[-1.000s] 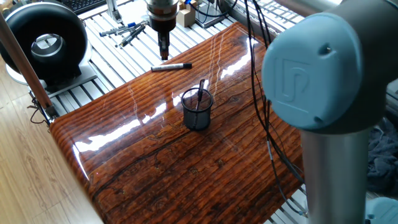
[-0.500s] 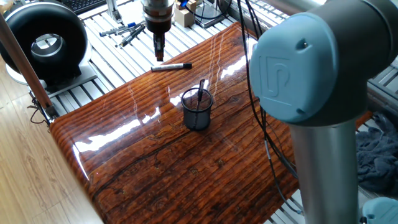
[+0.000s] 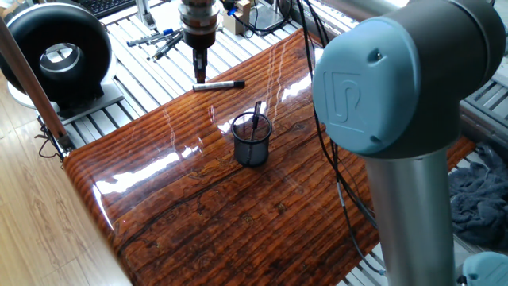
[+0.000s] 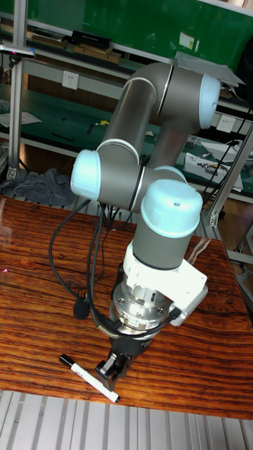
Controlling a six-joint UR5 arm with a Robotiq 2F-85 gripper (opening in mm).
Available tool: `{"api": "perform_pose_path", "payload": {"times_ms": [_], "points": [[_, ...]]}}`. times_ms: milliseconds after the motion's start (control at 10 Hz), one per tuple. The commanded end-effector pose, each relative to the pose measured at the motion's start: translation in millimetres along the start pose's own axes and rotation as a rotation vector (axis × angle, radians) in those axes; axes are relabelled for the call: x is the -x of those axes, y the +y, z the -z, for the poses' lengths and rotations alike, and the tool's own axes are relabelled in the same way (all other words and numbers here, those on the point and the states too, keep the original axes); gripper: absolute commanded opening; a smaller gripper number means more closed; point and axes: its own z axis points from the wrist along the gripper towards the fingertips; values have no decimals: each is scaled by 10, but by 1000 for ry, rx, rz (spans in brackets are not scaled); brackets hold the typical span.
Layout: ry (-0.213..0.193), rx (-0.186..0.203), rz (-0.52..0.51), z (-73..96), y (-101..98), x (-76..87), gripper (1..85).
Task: Put the pen into the pen holder
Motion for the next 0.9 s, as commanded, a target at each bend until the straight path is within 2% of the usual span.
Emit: {"api": "perform_pose_path", "payload": {"times_ms": [0, 200, 300, 400, 600, 700, 800], "points": [[-24, -27, -8, -114, -81, 59, 367], [-27, -26, -10, -154, -76, 65, 367], [-14, -2, -6, -156, -12, 31, 367], [27, 0, 20, -155, -9, -77, 367], [108, 51, 0, -138, 126, -286, 367], [125, 72, -22, -129, 183, -329, 363], [129, 71, -25, -128, 181, -337, 360]]}}
